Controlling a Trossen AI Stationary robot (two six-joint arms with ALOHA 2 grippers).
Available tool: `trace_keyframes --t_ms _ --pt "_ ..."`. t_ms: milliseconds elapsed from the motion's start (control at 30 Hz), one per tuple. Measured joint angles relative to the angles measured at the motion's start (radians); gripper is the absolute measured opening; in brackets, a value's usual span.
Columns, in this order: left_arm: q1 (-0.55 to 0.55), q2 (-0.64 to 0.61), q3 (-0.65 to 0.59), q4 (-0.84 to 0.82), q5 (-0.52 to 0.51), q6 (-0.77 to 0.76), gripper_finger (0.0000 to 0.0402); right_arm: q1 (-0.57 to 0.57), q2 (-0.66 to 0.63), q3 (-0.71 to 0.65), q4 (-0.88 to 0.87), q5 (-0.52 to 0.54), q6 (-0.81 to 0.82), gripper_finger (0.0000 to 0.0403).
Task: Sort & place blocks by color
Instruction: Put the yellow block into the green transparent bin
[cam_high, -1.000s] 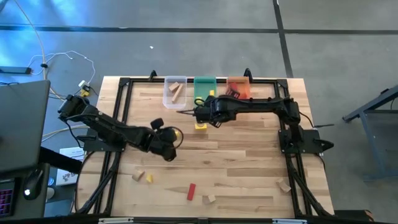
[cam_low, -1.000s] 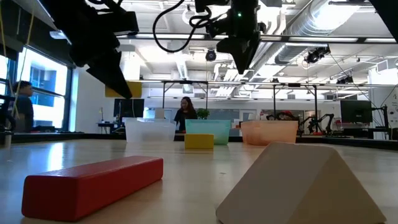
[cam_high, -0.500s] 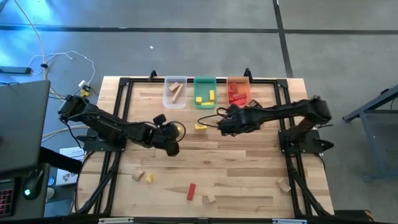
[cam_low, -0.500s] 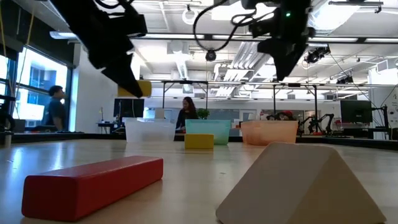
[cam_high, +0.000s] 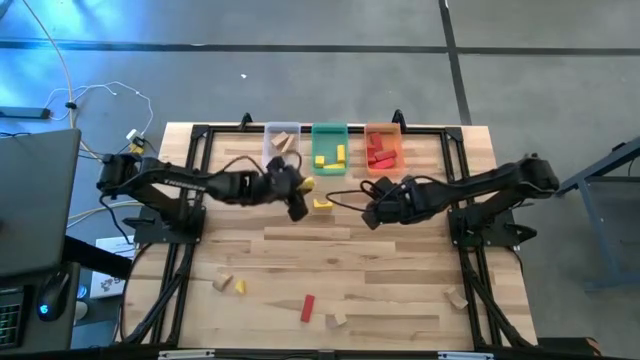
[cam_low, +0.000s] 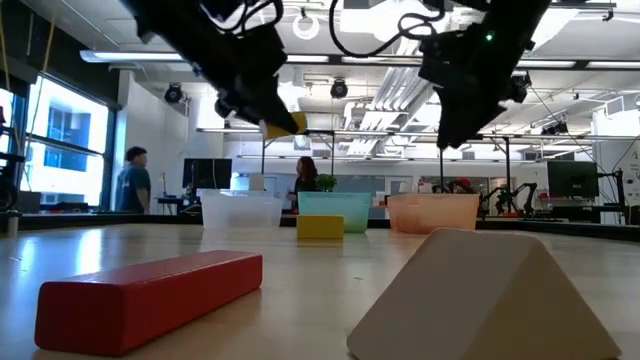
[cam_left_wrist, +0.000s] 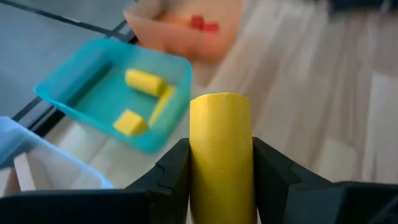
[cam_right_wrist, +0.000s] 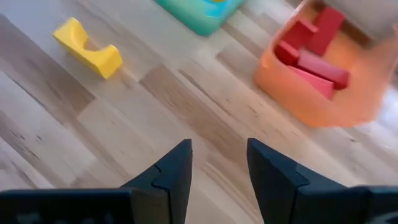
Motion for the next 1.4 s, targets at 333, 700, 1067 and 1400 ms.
trace_keyframes --t_ms 333,700,1067,1400 --pt "0.199 0.0 0.0 0.148 0.154 -0.001 0.0111 -0.001 0.006 -0.052 0.231 0.004 -0.006 0.0138" --pt "0.337 0.014 0.0 0.345 0.229 0.006 0.0109 -0.001 0.007 -0.052 0.395 0.01 -0.117 0.0138" --pt "0.393 0.166 0.03 0.476 0.308 0.007 0.0114 -0.001 0.007 -0.052 0.398 0.035 -0.117 0.0138" --pt "0.415 0.363 0.126 0.458 0.366 0.007 0.0116 0.006 0.007 -0.052 0.397 0.021 -0.117 0.0138"
